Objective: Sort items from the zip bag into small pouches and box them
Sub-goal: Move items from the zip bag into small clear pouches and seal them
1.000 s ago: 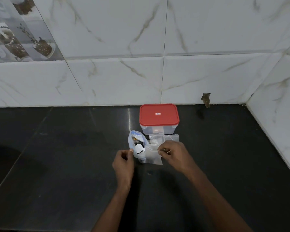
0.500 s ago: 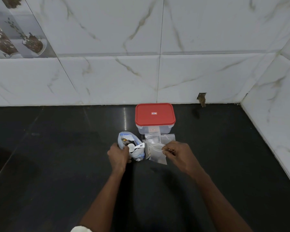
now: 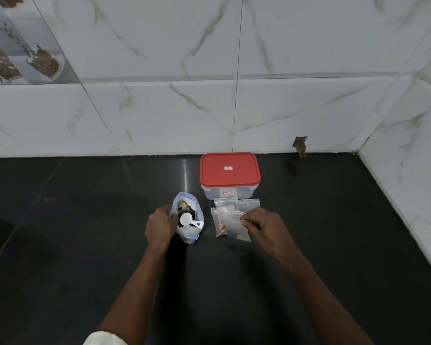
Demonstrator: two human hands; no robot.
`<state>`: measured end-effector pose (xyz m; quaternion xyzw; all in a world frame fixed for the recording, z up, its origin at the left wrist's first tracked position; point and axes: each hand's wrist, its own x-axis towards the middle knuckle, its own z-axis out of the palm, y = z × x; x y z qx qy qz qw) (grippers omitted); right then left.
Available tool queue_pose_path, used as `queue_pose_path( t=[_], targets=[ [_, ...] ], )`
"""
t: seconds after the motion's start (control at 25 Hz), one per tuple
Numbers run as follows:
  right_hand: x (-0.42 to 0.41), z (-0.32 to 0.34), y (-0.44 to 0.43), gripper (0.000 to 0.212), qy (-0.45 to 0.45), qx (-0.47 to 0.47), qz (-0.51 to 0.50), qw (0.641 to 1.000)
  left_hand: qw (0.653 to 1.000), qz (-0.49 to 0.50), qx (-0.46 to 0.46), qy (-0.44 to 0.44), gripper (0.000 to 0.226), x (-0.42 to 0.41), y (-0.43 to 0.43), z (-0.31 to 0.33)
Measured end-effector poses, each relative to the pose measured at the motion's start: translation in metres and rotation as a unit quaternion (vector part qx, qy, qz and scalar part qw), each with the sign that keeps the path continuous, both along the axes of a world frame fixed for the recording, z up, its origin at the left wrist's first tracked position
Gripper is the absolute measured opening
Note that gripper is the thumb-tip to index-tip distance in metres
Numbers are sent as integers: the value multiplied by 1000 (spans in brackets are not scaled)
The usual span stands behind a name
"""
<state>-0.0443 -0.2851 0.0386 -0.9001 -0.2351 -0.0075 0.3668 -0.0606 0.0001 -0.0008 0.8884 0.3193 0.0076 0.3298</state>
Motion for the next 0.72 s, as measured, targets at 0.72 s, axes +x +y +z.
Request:
queue_pose_path(
  t=[0.72],
  targets=[
    [-4,13,18,49,189,267,-82,942,889,-197,-361,-199,26,-11,-92,36]
  ],
)
